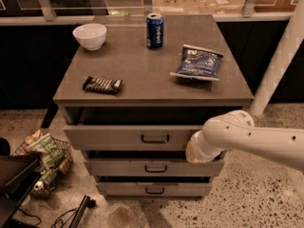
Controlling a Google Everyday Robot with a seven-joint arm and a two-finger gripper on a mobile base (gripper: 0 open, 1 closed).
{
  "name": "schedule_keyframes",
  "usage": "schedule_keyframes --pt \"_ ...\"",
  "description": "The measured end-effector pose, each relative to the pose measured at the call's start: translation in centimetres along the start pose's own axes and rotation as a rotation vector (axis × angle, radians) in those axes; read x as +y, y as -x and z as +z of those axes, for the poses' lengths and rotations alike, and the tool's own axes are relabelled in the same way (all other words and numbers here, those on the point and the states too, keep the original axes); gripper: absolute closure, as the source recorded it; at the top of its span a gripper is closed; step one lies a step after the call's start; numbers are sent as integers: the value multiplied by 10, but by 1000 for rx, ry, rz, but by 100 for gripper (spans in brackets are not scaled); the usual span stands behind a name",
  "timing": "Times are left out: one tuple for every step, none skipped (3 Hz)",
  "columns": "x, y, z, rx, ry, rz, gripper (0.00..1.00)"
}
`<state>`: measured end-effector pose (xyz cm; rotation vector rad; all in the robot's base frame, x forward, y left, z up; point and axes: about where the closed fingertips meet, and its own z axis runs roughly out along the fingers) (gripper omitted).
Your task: Close top drawer
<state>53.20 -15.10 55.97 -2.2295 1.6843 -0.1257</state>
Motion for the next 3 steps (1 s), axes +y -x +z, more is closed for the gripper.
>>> schedule_keyframes --pt "3 1 -1 0 0 0 100" --pt "-12 -9 -5 36 -8 -17 100" --pt "-12 -9 -5 36 -8 -17 100"
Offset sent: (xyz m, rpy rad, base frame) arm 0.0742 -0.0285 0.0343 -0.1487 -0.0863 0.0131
